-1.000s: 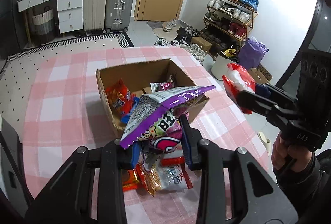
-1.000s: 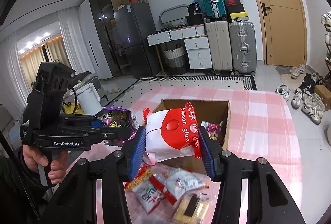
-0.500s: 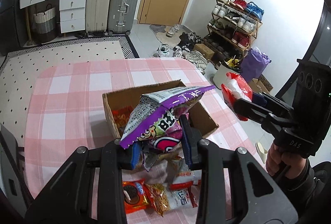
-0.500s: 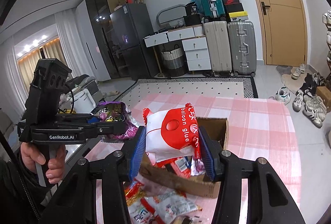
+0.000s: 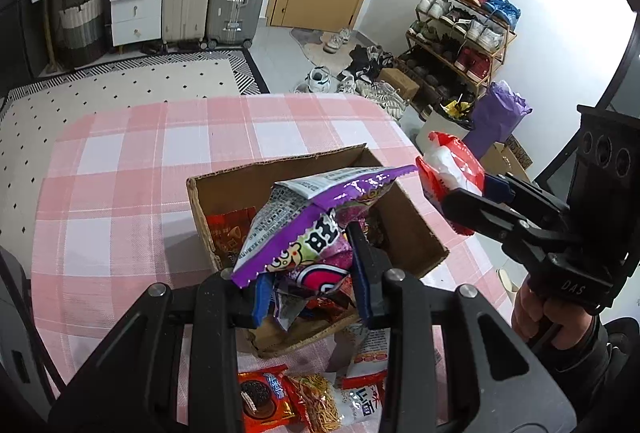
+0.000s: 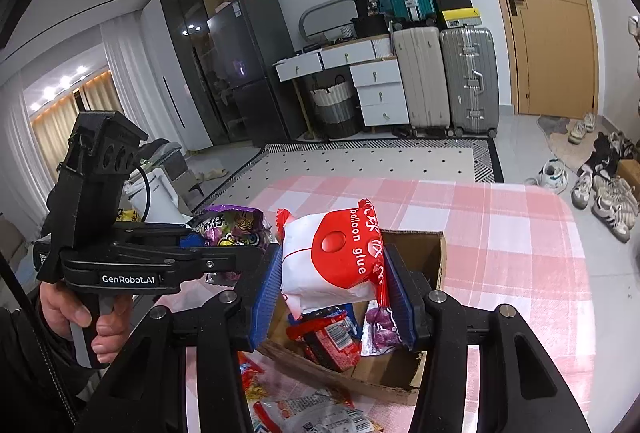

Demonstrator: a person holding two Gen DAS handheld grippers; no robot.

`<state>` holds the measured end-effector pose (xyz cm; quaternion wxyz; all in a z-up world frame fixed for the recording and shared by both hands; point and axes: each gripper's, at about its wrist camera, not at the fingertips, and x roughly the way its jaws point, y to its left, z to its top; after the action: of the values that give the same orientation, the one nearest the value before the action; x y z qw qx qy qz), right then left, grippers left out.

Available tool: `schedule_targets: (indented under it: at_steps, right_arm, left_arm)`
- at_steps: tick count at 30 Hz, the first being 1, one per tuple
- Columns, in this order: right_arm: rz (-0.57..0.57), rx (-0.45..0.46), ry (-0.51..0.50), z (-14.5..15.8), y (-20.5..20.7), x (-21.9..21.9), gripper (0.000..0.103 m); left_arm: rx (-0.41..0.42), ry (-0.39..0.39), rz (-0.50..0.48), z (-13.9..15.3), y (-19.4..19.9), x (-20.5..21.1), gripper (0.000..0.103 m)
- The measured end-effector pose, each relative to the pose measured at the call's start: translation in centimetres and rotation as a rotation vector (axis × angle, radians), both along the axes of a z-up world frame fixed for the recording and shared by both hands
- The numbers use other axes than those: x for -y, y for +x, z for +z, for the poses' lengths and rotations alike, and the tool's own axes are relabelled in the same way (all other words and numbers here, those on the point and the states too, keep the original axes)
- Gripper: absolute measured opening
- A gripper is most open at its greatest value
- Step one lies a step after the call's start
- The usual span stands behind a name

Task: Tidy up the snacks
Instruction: 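Open both tools above the box to drop the packs inside, then withdraw both tools from the box back toward the remaining snacks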

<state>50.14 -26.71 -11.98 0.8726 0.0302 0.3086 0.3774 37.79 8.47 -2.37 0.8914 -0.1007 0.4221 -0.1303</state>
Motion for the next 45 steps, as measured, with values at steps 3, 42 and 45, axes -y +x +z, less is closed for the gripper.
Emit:
schedule_targets:
  at_steps: [3, 42, 45]
  right_arm:
    - [0.001, -0.015, -0.003, -0.8, 0.7, -0.1, 0.050]
    - [-0.084, -0.028, 0.054, -1.4, -3.4, 3.3, 0.083]
    - [-0.085, -0.018, 0.056, -1.1, -4.6, 3.5, 0.085]
  left_arm:
    - [-0.017, 0.001, -0.002, -1.0, 0.8, 0.2, 0.030]
    - [0.027, 0.063, 0.019, 1.3, -5.8, 2.1, 0.077]
    - [0.038, 0.064, 0.022, 1.8, -7.1, 2.3, 0.080]
